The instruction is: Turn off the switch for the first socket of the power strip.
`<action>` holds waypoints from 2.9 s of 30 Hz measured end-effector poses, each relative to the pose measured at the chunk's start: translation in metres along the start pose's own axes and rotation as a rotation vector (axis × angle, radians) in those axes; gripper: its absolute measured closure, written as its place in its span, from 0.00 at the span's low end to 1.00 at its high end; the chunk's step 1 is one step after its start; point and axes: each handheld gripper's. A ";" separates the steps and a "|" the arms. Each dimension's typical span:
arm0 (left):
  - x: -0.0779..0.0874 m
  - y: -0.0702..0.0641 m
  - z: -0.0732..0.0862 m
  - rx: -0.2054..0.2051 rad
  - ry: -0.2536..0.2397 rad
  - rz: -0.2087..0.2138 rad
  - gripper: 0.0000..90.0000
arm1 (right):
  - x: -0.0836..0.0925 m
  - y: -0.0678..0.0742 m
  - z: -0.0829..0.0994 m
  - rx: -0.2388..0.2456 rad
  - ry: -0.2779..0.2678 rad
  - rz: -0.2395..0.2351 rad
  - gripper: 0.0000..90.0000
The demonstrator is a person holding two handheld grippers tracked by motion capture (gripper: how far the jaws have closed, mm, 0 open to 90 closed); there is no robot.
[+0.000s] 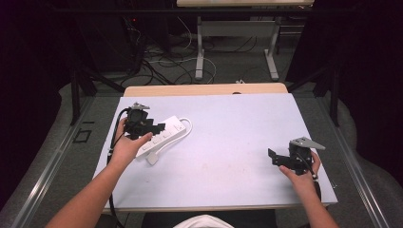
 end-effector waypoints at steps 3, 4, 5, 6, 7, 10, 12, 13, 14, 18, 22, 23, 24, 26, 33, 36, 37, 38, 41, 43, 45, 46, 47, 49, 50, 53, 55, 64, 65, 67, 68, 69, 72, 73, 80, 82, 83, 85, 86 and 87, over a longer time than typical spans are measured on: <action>-0.002 0.000 -0.001 0.015 0.006 0.005 0.53 | -0.001 0.000 0.000 -0.002 0.000 0.001 0.10; -0.002 -0.001 -0.002 0.022 0.007 0.002 0.53 | -0.001 0.000 0.000 -0.003 0.000 0.001 0.11; -0.003 0.000 -0.002 0.019 0.003 0.005 0.55 | -0.001 0.000 0.000 -0.003 0.000 0.001 0.11; -0.004 0.000 -0.002 0.020 0.007 0.002 0.57 | -0.001 0.000 0.000 -0.005 -0.001 0.002 0.11; -0.004 0.000 -0.003 0.022 0.010 0.004 0.57 | -0.001 0.000 0.000 -0.005 -0.001 0.002 0.11; -0.007 0.000 -0.004 0.028 0.011 0.004 0.60 | -0.001 -0.001 0.000 -0.003 0.004 -0.004 0.11; -0.008 0.000 -0.004 0.034 0.020 0.005 0.62 | -0.001 -0.001 0.000 -0.010 0.005 -0.006 0.11; -0.009 -0.001 -0.004 0.032 0.022 0.003 0.64 | -0.001 -0.001 0.000 -0.010 0.005 -0.006 0.11; -0.009 -0.001 -0.004 0.030 0.027 0.008 0.65 | -0.001 -0.001 0.000 -0.010 0.005 -0.006 0.11; -0.013 -0.002 -0.005 0.033 0.034 0.005 0.68 | -0.001 -0.001 0.000 -0.008 0.006 -0.005 0.11; -0.018 -0.003 -0.007 0.034 0.054 0.012 0.73 | -0.001 -0.001 0.001 -0.011 0.007 -0.006 0.11; -0.018 -0.003 -0.007 0.034 0.063 0.016 0.73 | -0.001 -0.001 0.001 -0.011 0.007 -0.006 0.11; -0.020 -0.004 -0.007 0.040 0.059 0.015 0.74 | -0.001 -0.001 0.001 -0.013 0.008 -0.006 0.11; -0.022 -0.004 -0.008 0.039 0.063 0.013 0.77 | -0.002 -0.001 0.000 -0.007 0.007 -0.005 0.12; -0.030 -0.004 -0.009 0.057 0.086 -0.008 0.83 | -0.002 -0.001 0.001 -0.007 0.009 -0.007 0.12; -0.034 -0.003 -0.010 0.068 0.089 -0.015 0.86 | -0.002 -0.001 0.001 -0.007 0.010 -0.008 0.12; -0.035 -0.003 -0.010 0.071 0.092 -0.014 0.86 | -0.002 -0.001 0.001 -0.007 0.010 -0.008 0.12; -0.036 -0.004 -0.010 0.078 0.093 -0.020 0.87 | -0.002 -0.001 0.001 -0.011 0.011 -0.010 0.12; -0.039 -0.004 -0.010 0.082 0.097 -0.025 0.90 | -0.002 -0.001 0.001 -0.012 0.011 -0.011 0.12; -0.041 -0.004 -0.011 0.085 0.101 -0.025 0.90 | -0.002 0.000 0.001 -0.012 0.011 -0.011 0.12; -0.043 -0.004 -0.011 0.089 0.112 -0.029 0.91 | -0.002 0.000 0.001 -0.013 0.010 -0.006 0.12; -0.044 -0.004 -0.011 0.092 0.113 -0.029 0.92 | -0.002 -0.001 0.001 -0.013 0.014 -0.009 0.12; -0.045 -0.004 -0.011 0.100 0.117 -0.028 0.93 | -0.002 -0.001 0.001 -0.013 0.013 -0.011 0.12; -0.046 -0.003 -0.011 0.101 0.127 -0.030 0.94 | -0.002 -0.001 0.001 -0.013 0.012 -0.013 0.12; -0.047 -0.003 -0.011 0.106 0.130 -0.028 0.94 | -0.002 -0.001 0.001 -0.013 0.012 -0.013 0.12; -0.051 -0.002 -0.011 0.117 0.138 -0.029 0.97 | -0.003 0.000 0.001 -0.015 0.007 -0.008 0.12; -0.053 -0.001 -0.010 0.123 0.147 -0.032 0.97 | -0.003 -0.001 0.001 -0.016 0.006 -0.007 0.12; -0.060 0.002 -0.009 0.144 0.184 -0.049 0.99 | -0.003 -0.001 0.001 -0.014 0.007 -0.008 0.12; -0.061 0.002 -0.009 0.150 0.184 -0.049 1.00 | -0.003 -0.001 0.001 -0.014 0.007 -0.009 0.12; -0.062 0.002 -0.009 0.148 0.199 -0.052 1.00 | -0.003 -0.001 0.001 -0.015 0.008 -0.008 0.12; -0.063 0.003 -0.008 0.140 0.202 -0.057 1.00 | -0.004 -0.001 0.001 -0.015 0.008 -0.008 0.12; -0.064 0.002 -0.008 0.150 0.207 -0.056 1.00 | -0.003 -0.001 0.001 -0.015 0.008 -0.009 0.13; -0.066 0.003 -0.008 0.153 0.220 -0.058 1.00 | -0.003 -0.001 0.001 -0.014 0.008 -0.010 0.13; -0.067 0.003 -0.008 0.152 0.222 -0.061 1.00 | -0.003 -0.001 0.001 -0.015 0.009 -0.011 0.13; -0.072 0.004 -0.007 0.151 0.254 -0.070 1.00 | -0.003 -0.001 0.001 -0.006 0.015 -0.014 0.13; -0.074 0.005 -0.006 0.148 0.257 -0.071 1.00 | -0.003 -0.002 0.001 0.000 0.015 -0.014 0.14; -0.074 0.004 -0.006 0.160 0.266 -0.071 1.00 | -0.004 -0.001 0.001 -0.003 0.009 -0.007 0.14; -0.076 0.005 -0.006 0.157 0.264 -0.075 1.00 | -0.003 -0.001 0.001 -0.003 0.010 -0.008 0.14; -0.076 0.004 -0.005 0.164 0.264 -0.079 1.00 | -0.004 -0.001 0.001 -0.003 0.010 -0.008 0.14; -0.076 0.004 -0.005 0.164 0.264 -0.081 1.00 | -0.003 -0.001 0.001 -0.005 0.017 -0.016 0.14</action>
Point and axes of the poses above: each handheld gripper's, and its own axes: x roughly backward along the jaws, z roughly out of its underside, y roughly to its left, and after that the axes turned 8 degrees about y, right-handed
